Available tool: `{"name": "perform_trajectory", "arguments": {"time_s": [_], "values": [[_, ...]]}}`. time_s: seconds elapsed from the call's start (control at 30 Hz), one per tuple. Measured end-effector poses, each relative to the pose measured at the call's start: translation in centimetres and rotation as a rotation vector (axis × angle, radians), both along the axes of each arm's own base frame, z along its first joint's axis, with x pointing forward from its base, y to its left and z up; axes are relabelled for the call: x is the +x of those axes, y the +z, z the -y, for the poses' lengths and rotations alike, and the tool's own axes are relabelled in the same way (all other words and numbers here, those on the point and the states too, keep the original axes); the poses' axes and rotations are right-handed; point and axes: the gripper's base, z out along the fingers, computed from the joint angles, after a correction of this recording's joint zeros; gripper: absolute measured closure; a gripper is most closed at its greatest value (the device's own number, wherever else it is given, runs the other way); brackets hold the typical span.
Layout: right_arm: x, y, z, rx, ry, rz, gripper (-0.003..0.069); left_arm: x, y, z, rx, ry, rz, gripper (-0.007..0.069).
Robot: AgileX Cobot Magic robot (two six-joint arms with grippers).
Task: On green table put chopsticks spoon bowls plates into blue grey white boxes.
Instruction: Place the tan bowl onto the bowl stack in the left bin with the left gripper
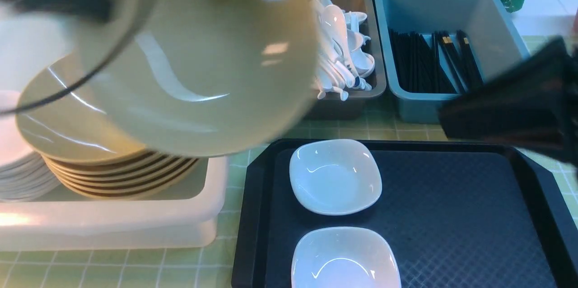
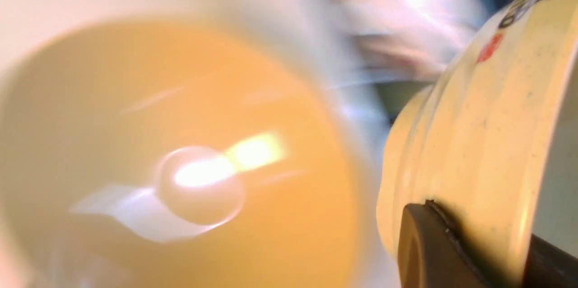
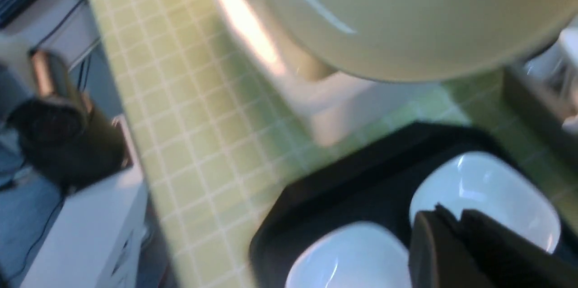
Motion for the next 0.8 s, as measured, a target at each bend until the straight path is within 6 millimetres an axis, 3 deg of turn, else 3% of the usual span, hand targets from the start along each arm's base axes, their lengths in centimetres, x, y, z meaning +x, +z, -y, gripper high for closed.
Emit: {"name": "perform_trajectory", "arguments": {"time_s": [0.07, 0.13, 0.2, 0.27, 0.43, 0.57, 0.67, 0.73, 0.8], "values": [[0.3, 0.2, -0.6, 0.029, -0.004, 0.030, 0.0589, -0.8, -2.5, -3.8, -0.038, 0.188, -0.008, 0.0607], [0.5, 0.2, -0.8, 0.036, -0.002, 0.033, 0.0589, -0.9, -3.6, -4.8, -0.062, 0.241, -0.005, 0.0607], [0.6, 0.0, -1.4, 0.043, 0.012, 0.026, 0.0589, -0.5, -6.2, -6.4, -0.129, 0.346, 0.005, 0.0607], [0.7, -0.2, -1.8, 0.037, 0.026, 0.015, 0.0588, 0.0, -8.1, -7.3, -0.173, 0.423, 0.014, 0.0607], [1.3, -1.2, -2.2, 0.036, 0.014, -0.025, 0.0578, 0.9, -10.7, -8.1, -0.212, 0.502, -0.023, 0.0606], [2.8, -3.9, -2.8, 0.055, -0.082, -0.121, 0.0550, 0.9, -11.1, -8.0, -0.249, 0.518, -0.065, 0.0581], [4.3, -6.7, -3.5, 0.033, -0.141, -0.236, 0.0508, 0.7, -11.0, -8.0, -0.263, 0.540, -0.079, 0.0515], [5.4, -8.5, -3.8, 0.008, -0.175, -0.316, 0.0465, 0.6, -11.0, -7.9, -0.263, 0.550, -0.089, 0.0440], [7.5, -10.8, -3.6, -0.016, -0.250, -0.412, 0.0380, 0.4, -10.8, -7.4, -0.238, 0.543, -0.101, 0.0318]]}}
